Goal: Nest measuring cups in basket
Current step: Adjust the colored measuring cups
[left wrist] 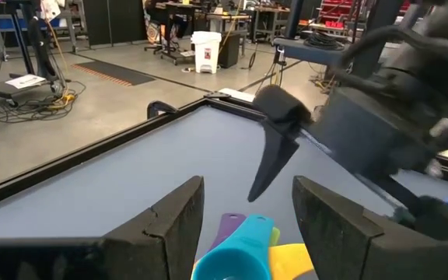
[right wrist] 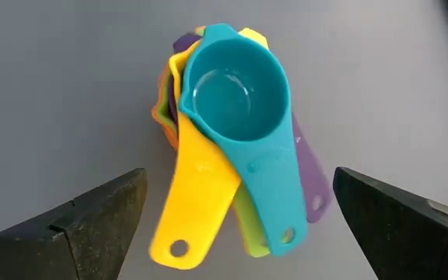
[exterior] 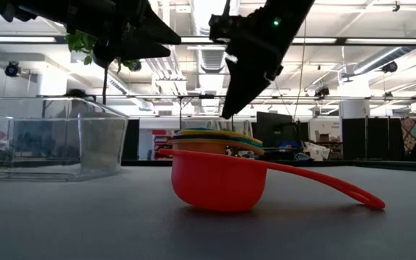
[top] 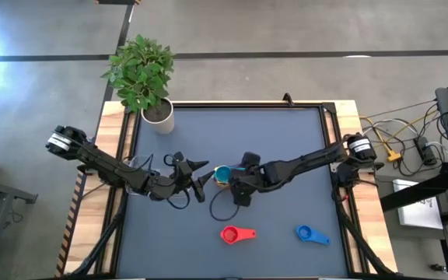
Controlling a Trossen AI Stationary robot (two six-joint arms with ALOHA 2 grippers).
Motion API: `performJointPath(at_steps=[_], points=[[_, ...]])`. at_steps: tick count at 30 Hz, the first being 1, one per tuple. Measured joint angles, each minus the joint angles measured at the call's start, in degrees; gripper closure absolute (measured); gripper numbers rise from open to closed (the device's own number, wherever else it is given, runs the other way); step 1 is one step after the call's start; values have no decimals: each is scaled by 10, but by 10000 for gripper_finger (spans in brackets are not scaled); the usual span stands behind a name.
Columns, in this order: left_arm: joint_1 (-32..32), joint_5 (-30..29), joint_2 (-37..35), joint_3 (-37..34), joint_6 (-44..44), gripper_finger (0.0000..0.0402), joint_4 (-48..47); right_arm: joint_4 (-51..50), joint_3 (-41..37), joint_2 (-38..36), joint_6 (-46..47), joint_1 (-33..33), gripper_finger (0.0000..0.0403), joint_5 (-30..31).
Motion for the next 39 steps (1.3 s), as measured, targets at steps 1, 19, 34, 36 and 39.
performJointPath(at_steps=[1,19,34,36,39], points=[[0,0,0,0,0,222,0,-1,-1,2,-18,6,3,16],[0,0,0,0,-4,222,-9,-26,-2,36,-82,19,3,122],[24,25,18,0,-44,224,-10,-41,-2,34,-160,-25,3,56],[40,26,32,0,-63,231,-11,-40,-2,34,-165,-23,3,55],[65,40,54,11,-81,246,-22,-46,-2,34,-165,-23,3,55]])
